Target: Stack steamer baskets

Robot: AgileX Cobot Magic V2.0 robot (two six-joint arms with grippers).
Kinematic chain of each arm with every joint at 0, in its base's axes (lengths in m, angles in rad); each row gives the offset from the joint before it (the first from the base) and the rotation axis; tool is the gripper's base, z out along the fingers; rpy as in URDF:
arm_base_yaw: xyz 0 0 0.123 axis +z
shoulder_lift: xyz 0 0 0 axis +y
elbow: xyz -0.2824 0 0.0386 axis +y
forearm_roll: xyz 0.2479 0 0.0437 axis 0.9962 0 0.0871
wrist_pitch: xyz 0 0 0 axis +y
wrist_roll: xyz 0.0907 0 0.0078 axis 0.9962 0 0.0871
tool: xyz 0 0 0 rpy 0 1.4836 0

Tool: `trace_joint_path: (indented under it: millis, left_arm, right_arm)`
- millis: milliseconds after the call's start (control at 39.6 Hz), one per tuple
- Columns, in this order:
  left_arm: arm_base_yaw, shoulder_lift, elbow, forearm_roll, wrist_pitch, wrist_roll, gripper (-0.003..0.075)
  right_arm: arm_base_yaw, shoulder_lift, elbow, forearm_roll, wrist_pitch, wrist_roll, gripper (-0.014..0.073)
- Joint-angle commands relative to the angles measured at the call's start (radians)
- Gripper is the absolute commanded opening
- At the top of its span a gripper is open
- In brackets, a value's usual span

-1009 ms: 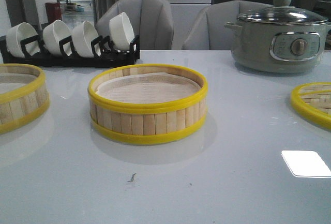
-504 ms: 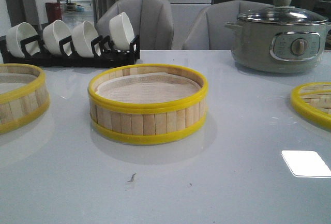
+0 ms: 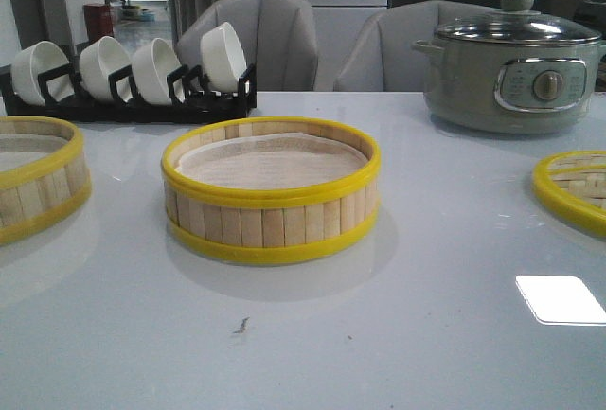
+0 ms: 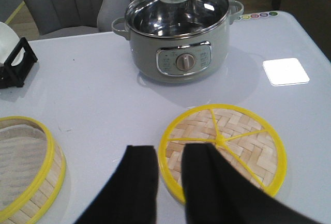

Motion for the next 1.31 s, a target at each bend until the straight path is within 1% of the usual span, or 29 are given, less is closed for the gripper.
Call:
trace_joint_path:
  millis: [0, 76, 126, 227, 277, 328, 555, 757, 958, 1085, 1286]
  left_arm:
    - [-0.007, -0.011, -0.032, -0.007, -0.100, -0.004, 0.0114]
    - [-0.007, -0.011, -0.032, 0.000, -0.107, -0.004, 0.0186]
    - [-0.007, -0.011, -0.032, 0.000, -0.111, -0.004, 0.0274]
    - [-0.007, 0.000, -0.032, 0.000, -0.114, -0.004, 0.0410]
    - [-0.007, 0.011, -0.032, -0.010, -0.109, -0.004, 0.0459]
    - [-0.007, 0.027, -0.032, -0.029, -0.094, -0.004, 0.0477]
    - [-0.007, 0.157, -0.032, -0.095, 0.000, -0.004, 0.0477]
    - [-0.014, 0.309, -0.048, -0.139, -0.012, -0.004, 0.0477]
    - [-0.098, 0.469, -0.102, -0.139, -0.056, 0.011, 0.0477]
    - [-0.134, 0.556, -0.152, -0.139, -0.063, 0.011, 0.0477]
    - [-0.141, 0.677, -0.228, -0.127, -0.066, 0.011, 0.0477]
  right_arm:
    - [-0.002, 0.000, -0.037, -0.021, -0.076, -0.014, 0.0416]
    - [-0.002, 0.000, -0.037, -0.021, -0.076, -0.014, 0.0419]
    - [-0.002, 0.000, -0.037, -0.021, -0.076, -0.014, 0.0419]
    - [-0.002, 0.000, -0.036, -0.021, -0.076, -0.014, 0.0419]
    - [-0.002, 0.000, -0.036, -0.021, -0.076, -0.014, 0.0419]
    - [-0.002, 0.000, -0.036, -0.021, -0.076, -0.014, 0.0419]
    - [-0.002, 0.000, -0.036, -0.021, -0.076, -0.014, 0.0419]
    - [-0.002, 0.002, -0.036, -0.020, -0.076, -0.013, 0.0419]
    - [-0.002, 0.021, -0.036, -0.020, -0.077, -0.013, 0.0419]
    - [-0.002, 0.021, -0.036, -0.020, -0.077, -0.013, 0.0419]
    - [-0.002, 0.021, -0.036, -0.020, -0.078, -0.013, 0.0419]
